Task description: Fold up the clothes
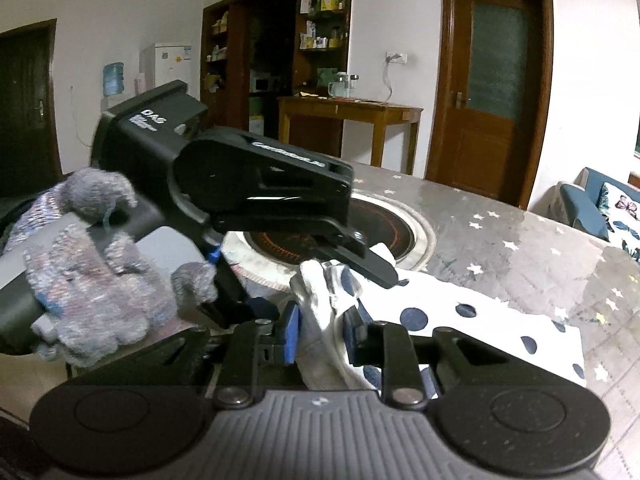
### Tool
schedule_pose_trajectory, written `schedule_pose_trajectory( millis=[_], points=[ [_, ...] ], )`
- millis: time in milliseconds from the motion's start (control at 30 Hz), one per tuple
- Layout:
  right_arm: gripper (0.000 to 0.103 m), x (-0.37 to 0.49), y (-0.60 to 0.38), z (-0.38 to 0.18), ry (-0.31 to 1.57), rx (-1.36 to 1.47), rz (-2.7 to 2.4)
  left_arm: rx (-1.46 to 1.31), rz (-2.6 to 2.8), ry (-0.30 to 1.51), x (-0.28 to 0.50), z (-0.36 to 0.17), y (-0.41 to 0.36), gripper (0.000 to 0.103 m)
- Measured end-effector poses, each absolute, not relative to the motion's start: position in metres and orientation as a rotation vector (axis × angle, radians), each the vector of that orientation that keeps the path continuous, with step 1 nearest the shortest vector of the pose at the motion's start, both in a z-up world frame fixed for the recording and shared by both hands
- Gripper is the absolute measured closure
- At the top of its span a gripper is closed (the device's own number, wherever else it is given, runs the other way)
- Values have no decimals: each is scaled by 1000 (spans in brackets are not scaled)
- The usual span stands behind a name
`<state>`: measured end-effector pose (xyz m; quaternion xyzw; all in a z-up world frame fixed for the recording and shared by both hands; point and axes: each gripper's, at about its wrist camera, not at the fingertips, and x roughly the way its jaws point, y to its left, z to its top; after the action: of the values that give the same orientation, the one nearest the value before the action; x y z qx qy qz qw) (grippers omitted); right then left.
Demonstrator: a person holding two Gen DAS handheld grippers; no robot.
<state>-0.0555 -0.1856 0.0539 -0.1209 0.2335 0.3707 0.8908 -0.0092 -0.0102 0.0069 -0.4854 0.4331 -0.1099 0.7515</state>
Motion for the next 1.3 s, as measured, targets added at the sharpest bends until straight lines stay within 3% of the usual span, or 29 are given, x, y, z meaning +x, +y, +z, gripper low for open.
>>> schedule_pose_trajectory(
  millis=[67, 133, 167, 633, 800, 1300],
  points=[
    [81, -56, -187, 51, 488, -250, 779, -1065, -248, 944, -7, 5, -9, 37],
    [81, -57, -187, 49, 492, -249, 788, -1056, -245, 945, -5, 4, -9, 56],
    [81, -58, -187, 49, 493, -250, 792, -1055, -240, 952, -5, 3, -8, 58],
    [75, -69, -183, 47, 492, -346, 872, -1014, -241, 966, -2, 0, -9, 55],
    [75, -64, -194, 52, 519, -270, 901, -989, -232, 968, -2, -2, -8, 70],
    [75, 43, -263, 40, 663, -124, 531, -967, -237, 958, 0, -6, -10, 72]
  ],
)
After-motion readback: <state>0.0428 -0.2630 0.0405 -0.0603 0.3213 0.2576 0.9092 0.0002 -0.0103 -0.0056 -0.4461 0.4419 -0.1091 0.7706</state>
